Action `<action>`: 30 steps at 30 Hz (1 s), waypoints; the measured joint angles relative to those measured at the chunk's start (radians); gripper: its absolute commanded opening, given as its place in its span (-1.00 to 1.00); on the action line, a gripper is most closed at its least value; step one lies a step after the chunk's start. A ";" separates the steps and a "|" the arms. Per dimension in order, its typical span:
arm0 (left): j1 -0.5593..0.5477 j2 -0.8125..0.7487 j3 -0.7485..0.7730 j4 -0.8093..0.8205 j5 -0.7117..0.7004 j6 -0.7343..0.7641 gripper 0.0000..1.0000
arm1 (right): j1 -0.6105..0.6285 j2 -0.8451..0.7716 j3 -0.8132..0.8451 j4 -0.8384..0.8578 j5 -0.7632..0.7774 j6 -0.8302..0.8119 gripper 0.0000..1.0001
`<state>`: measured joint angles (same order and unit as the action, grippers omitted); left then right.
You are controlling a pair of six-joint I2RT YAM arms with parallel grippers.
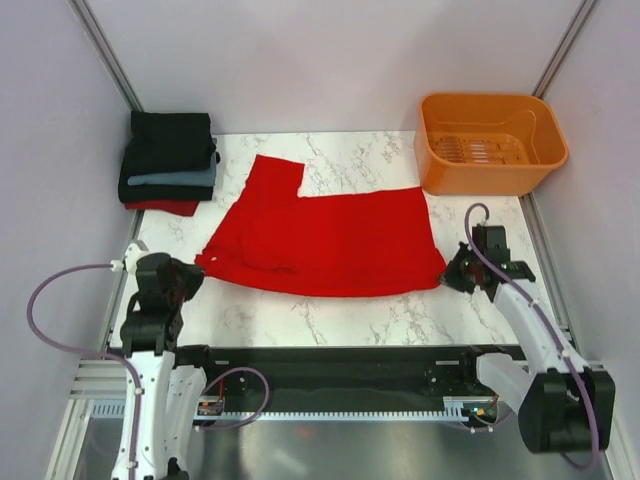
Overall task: Fold and stack the t-shirts
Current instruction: Fold the tshirt
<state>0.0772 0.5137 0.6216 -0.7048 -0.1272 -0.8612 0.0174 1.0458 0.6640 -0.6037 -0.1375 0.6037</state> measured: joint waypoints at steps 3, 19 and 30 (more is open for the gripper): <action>0.000 -0.099 -0.004 -0.075 0.008 -0.028 -0.74 | 0.000 -0.140 -0.112 -0.057 -0.006 0.060 -1.00; 0.000 -0.244 0.274 -0.305 -0.061 0.026 0.53 | 0.000 -0.391 -0.095 -0.312 0.033 0.164 0.96; 0.000 0.291 0.294 0.008 0.233 0.248 0.53 | 0.000 -0.554 -0.092 -0.200 -0.037 0.144 0.96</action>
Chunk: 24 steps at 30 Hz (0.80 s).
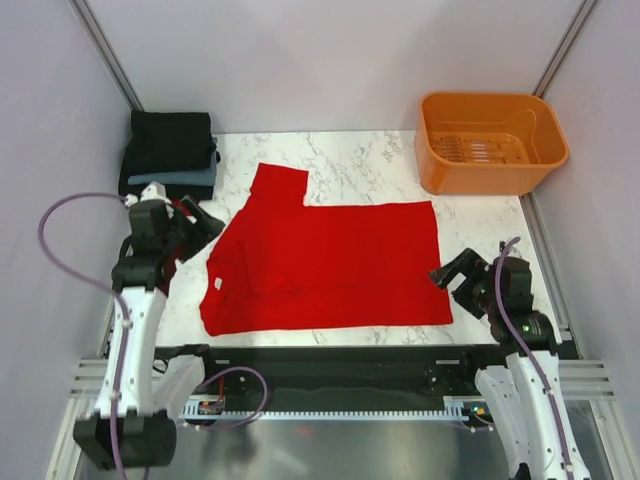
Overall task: Fold and stack the t-shirts
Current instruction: Fold the tshirt
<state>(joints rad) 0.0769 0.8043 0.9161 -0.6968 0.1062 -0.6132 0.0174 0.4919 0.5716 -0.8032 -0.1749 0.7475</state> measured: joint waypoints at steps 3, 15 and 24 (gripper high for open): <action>-0.016 0.241 0.044 0.126 0.058 0.050 0.54 | 0.000 -0.084 -0.075 0.070 -0.044 0.013 0.96; -0.129 1.205 0.792 0.318 0.051 0.224 0.41 | 0.000 -0.017 -0.178 0.298 -0.084 -0.074 0.96; -0.162 1.693 1.295 0.245 -0.024 0.278 0.36 | 0.000 0.066 -0.236 0.399 -0.103 -0.121 0.96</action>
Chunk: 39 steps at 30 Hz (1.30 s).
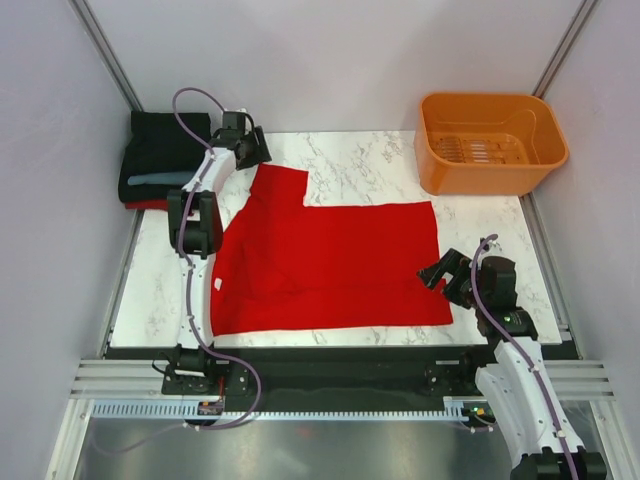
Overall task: Fold and stack the t-shirts
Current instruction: Fold the tshirt
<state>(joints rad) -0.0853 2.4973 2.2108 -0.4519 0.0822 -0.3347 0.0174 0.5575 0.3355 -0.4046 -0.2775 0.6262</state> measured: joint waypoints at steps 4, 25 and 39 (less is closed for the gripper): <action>-0.005 0.059 0.044 -0.043 -0.038 -0.001 0.34 | 0.000 0.003 0.000 0.019 -0.004 -0.008 0.96; -0.020 0.088 0.074 -0.082 0.018 -0.072 -0.95 | 0.000 0.100 0.077 0.024 0.053 -0.020 0.94; 0.006 -0.141 -0.444 0.338 0.111 -0.127 -0.96 | 0.091 0.912 0.533 0.212 0.384 -0.071 0.61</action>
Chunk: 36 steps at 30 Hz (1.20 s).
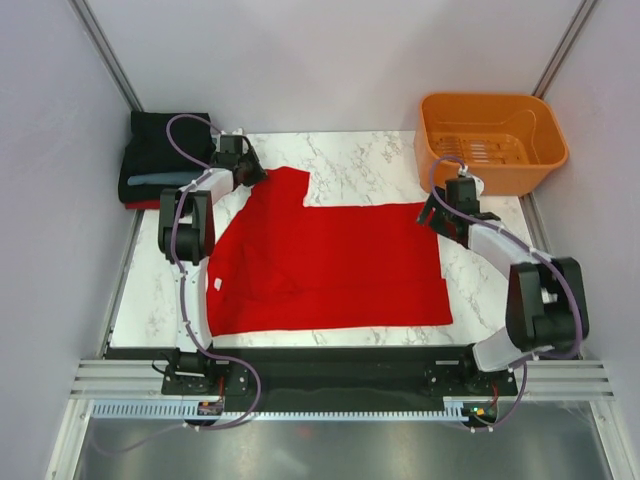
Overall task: Fold and stack the t-shirts
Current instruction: Fold the tshirt
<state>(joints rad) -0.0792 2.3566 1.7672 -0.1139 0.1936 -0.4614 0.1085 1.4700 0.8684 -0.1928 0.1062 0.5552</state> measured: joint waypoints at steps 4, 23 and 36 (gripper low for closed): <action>0.000 -0.003 -0.022 0.043 0.001 -0.003 -0.96 | 0.000 0.188 0.125 0.032 0.048 -0.038 0.56; -0.001 -0.005 -0.039 0.080 0.000 -0.006 -0.96 | 0.009 0.508 0.351 0.139 0.172 -0.069 0.16; -0.001 -0.005 -0.039 0.082 0.000 -0.006 -0.96 | 0.019 0.543 0.398 0.102 0.194 -0.010 -0.93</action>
<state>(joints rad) -0.0799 2.3512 1.7279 -0.0322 0.1936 -0.4675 0.1272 2.0129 1.2667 -0.0906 0.3000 0.5449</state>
